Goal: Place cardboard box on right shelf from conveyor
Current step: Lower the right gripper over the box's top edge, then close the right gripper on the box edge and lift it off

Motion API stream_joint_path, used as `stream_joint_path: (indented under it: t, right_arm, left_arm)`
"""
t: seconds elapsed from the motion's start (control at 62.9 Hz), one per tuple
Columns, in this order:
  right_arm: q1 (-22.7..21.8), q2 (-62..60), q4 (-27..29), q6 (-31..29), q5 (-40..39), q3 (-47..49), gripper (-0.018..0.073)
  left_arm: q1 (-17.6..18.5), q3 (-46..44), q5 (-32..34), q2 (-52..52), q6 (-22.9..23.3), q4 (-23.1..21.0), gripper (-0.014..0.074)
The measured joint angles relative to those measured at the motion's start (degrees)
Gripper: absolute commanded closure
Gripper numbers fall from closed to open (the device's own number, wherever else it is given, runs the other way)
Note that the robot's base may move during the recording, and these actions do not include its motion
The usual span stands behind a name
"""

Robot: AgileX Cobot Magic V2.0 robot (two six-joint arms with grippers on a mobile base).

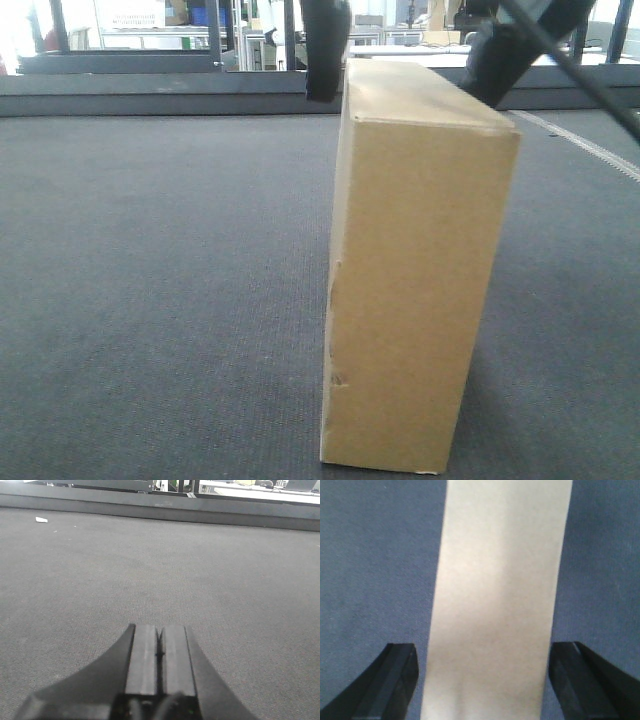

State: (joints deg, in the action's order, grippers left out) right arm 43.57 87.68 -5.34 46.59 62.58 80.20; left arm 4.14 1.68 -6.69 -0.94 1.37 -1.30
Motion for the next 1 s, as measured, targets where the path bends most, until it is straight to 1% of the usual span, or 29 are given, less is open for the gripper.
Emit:
stream_joint_path:
  t: [0.318, 0.668, 0.747, 0.795, 0.842, 0.906, 0.938, 0.954, 0.97, 1.001]
  right_arm:
    - [0.2, 1.1, 0.3, 0.5, 1.5, 0.0, -0.0073]
    - [0.2, 1.4, 0.8, 1.2, 1.5, 0.0, -0.0073]
    - [0.2, 1.4, 0.8, 1.8, 1.5, 0.0, -0.006]
    - [0.2, 1.4, 0.8, 1.9, 1.5, 0.0, -0.0024]
    - [0.2, 1.4, 0.8, 2.1, 1.5, 0.0, 0.0039]
    - [0.2, 1.4, 1.0, 2.0, 1.5, 0.0, 0.016]
    - [0.2, 1.4, 0.9, 2.1, 1.5, 0.0, 0.0228]
    - [0.2, 1.4, 0.9, 2.2, 1.5, 0.0, 0.0282]
    - [0.2, 1.4, 0.9, 2.2, 1.5, 0.0, 0.0375]
    - [0.2, 1.4, 0.9, 2.2, 1.5, 0.0, 0.0461]
  left_arm:
    - [0.0, 0.0, 0.0, 0.0, 0.0, 0.0, 0.0713]
    - [0.0, 0.0, 0.0, 0.0, 0.0, 0.0, 0.0713]
    - [0.0, 0.0, 0.0, 0.0, 0.0, 0.0, 0.0713]
    - [0.0, 0.0, 0.0, 0.0, 0.0, 0.0, 0.0712]
    - [0.0, 0.0, 0.0, 0.0, 0.0, 0.0, 0.0713]
    - [0.0, 0.0, 0.0, 0.0, 0.0, 0.0, 0.0713]
    - [0.0, 0.0, 0.0, 0.0, 0.0, 0.0, 0.0713]
    - [0.0, 0.0, 0.0, 0.0, 0.0, 0.0, 0.0713]
    - [0.0, 0.0, 0.0, 0.0, 0.0, 0.0, 0.0713]
    - [0.0, 0.0, 0.0, 0.0, 0.0, 0.0, 0.0713]
